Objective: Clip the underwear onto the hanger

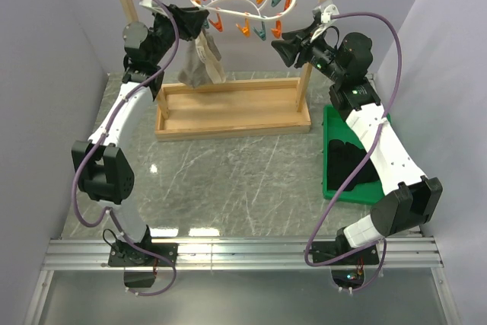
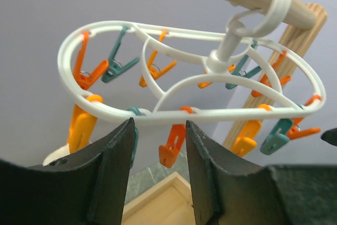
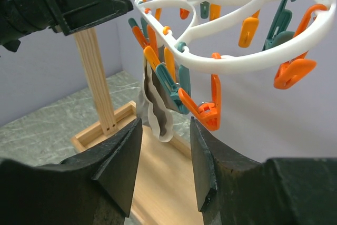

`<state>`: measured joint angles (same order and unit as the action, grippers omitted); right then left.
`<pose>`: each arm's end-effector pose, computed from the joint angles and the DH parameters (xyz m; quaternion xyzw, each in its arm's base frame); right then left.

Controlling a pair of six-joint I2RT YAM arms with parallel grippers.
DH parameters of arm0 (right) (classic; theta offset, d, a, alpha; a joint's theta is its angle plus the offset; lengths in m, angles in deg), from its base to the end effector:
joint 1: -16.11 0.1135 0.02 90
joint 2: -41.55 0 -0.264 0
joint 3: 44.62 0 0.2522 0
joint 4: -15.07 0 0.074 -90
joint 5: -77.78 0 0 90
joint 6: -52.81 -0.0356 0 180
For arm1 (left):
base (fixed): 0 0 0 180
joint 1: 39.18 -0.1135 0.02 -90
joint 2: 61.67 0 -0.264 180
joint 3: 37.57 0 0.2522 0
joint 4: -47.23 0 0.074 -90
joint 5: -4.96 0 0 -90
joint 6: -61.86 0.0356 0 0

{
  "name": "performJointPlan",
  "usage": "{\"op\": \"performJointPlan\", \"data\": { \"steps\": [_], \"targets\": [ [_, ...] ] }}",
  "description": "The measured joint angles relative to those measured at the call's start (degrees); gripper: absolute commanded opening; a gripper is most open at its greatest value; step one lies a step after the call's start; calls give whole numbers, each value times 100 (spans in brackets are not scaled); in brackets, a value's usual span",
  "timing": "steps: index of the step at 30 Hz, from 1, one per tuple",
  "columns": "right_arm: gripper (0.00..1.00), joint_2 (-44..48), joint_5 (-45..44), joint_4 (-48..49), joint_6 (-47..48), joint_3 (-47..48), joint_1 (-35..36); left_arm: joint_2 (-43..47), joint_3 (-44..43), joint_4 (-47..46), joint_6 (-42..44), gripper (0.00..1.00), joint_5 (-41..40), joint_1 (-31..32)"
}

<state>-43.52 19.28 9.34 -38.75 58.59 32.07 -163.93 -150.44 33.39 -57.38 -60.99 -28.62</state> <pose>0.3207 0.1111 0.4775 -0.2855 0.5717 0.2823 0.7155 0.4111 -0.0914 0.4620 0.0869 0.5509 -0.3860 0.7349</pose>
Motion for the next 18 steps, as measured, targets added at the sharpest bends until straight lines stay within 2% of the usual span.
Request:
{"op": "performJointPlan", "data": {
  "steps": [7,14,18],
  "targets": [
    [45,2,2,22,-2,-122,0,498,555,-83,-57,49,219,-2],
    [34,15,7,107,-11,-219,0,1071,1049,-251,-208,50,367,-37],
    [31,111,68,153,-39,-396,2,1279,1084,-168,-345,53,413,-122]
  ]
}}
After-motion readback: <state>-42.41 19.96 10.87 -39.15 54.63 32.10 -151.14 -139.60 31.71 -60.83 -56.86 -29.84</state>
